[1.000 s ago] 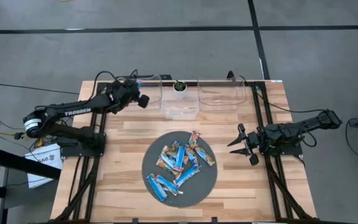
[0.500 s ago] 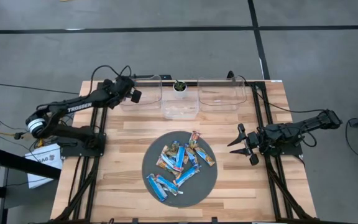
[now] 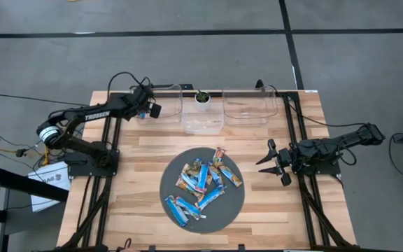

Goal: Pick and place Granola Bars by type
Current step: Put the red granola bar into the left transparent bin, then put the blue granola bar into the white bin

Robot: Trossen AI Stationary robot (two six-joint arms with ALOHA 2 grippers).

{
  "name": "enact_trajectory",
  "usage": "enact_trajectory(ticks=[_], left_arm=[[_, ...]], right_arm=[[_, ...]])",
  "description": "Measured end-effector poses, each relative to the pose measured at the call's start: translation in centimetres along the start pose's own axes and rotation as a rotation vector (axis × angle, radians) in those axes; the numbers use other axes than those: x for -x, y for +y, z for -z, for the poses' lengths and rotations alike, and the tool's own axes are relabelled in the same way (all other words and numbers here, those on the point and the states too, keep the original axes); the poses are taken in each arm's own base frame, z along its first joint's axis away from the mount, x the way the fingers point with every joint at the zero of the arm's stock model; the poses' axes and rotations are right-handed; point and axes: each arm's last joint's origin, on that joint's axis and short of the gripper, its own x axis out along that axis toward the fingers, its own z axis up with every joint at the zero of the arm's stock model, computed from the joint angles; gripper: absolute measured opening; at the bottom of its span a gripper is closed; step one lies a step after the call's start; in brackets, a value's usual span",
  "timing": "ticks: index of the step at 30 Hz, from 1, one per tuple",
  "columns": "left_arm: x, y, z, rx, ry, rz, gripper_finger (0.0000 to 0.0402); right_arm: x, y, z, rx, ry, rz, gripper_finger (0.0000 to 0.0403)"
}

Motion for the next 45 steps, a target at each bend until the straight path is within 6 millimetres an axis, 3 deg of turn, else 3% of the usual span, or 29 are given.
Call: enact_trajectory(ticks=[5, 18, 32, 37, 45], left_arm=[[-0.1, 0.2, 0.0, 0.016, 0.006, 0.003, 0.0045], [-0.1, 0.2, 0.0, 0.048, 0.006, 0.003, 0.014], [0.4, -1.1, -0.2, -0.015, -0.041, 0.083, 0.0149], [2.2, -2.2, -0.6, -0.07, -0.122, 0.191, 0.0149], [7.4, -4.2, 0.0, -0.271, -0.286, 0.355, 0.0149]], right_arm=[[0.0, 0.0, 0.0, 0.0, 0.0, 0.0, 0.0133], [0.0, 0.0, 0.0, 0.0, 0.0, 0.0, 0.0134], [0.0, 0.0, 0.0, 0.0, 0.0, 0.0, 0.0133], [0.0, 0.0, 0.0, 0.0, 0.0, 0.0, 0.0134], [0.0, 0.0, 0.0, 0.0, 0.0, 0.0, 0.0133]])
